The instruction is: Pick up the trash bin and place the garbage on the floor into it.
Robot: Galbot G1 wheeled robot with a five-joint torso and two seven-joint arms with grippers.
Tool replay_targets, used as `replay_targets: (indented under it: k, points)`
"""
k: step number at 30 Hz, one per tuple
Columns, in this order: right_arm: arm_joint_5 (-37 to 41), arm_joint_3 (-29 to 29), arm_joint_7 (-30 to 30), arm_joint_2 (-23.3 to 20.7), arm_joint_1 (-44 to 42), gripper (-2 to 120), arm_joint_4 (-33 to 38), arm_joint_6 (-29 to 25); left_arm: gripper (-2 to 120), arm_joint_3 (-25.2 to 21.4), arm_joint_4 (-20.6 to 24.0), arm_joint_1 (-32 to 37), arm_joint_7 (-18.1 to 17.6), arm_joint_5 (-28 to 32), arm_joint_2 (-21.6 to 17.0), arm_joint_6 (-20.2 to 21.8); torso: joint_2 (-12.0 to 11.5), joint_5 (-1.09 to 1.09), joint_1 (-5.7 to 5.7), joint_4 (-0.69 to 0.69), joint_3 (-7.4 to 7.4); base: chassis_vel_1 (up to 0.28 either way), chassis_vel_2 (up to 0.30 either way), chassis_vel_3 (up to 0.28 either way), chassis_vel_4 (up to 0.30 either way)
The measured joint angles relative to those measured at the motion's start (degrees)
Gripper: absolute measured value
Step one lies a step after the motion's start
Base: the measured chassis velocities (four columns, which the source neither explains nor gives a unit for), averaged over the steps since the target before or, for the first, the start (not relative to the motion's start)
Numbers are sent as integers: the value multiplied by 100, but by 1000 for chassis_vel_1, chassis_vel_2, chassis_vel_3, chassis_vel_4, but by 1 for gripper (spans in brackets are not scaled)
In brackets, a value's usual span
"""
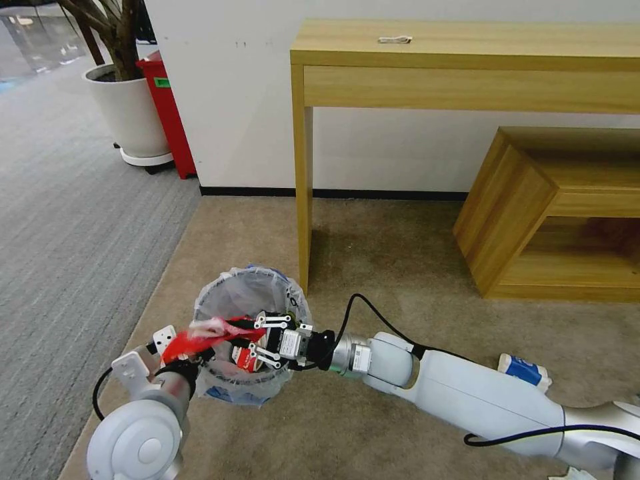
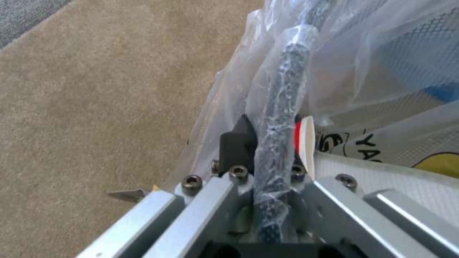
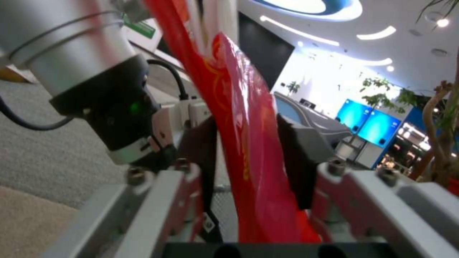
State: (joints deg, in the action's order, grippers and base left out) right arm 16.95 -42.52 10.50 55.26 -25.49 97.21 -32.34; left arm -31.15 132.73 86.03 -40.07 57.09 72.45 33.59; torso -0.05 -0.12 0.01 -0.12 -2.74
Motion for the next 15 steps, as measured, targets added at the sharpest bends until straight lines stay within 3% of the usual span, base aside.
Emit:
replay_targets:
  k: [15]
  points:
    - [-87, 50, 10, 39, -20, 89, -98, -44, 0, -33, 85, 64, -11, 50, -53, -5, 0, 0, 0, 0, 0, 0, 0, 0, 0]
